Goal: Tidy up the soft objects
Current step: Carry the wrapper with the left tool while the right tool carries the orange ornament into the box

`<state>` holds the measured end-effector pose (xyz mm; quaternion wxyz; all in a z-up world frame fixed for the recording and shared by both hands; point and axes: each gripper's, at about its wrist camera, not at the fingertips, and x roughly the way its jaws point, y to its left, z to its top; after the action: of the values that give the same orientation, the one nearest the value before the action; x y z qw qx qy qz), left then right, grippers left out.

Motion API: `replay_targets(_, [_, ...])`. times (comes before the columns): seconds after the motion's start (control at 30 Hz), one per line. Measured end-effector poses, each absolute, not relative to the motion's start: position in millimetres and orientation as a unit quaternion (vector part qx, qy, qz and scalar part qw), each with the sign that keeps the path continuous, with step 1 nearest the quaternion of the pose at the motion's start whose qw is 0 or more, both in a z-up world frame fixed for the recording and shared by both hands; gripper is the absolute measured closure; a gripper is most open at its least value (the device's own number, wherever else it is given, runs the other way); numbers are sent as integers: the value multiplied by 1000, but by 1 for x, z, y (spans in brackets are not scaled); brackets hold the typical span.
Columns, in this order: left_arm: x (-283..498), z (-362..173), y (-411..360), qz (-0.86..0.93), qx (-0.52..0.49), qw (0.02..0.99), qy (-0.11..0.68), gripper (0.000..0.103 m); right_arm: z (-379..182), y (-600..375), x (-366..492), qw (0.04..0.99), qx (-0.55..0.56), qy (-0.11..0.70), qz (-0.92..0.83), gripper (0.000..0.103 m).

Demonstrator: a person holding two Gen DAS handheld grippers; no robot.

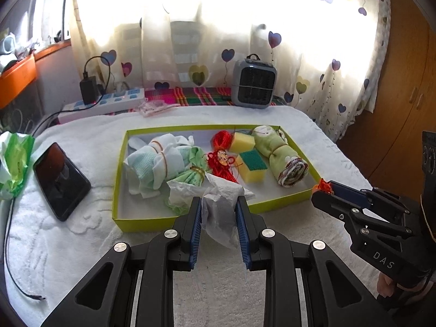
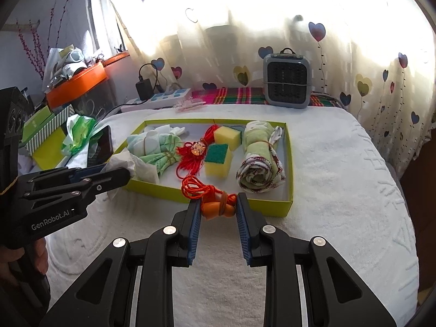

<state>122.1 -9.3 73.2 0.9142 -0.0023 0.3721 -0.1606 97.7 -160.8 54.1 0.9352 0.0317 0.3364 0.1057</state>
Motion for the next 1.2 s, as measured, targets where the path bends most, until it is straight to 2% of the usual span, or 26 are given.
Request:
replay_targets(0.37, [150,79,-3,-159,-9,915,371,80,60,-157,121,935,31,334,113,76])
replay_targets(1.2, [221,67,-33,-166,7,905,391,80,32,-158,163,920,35,373,119,76])
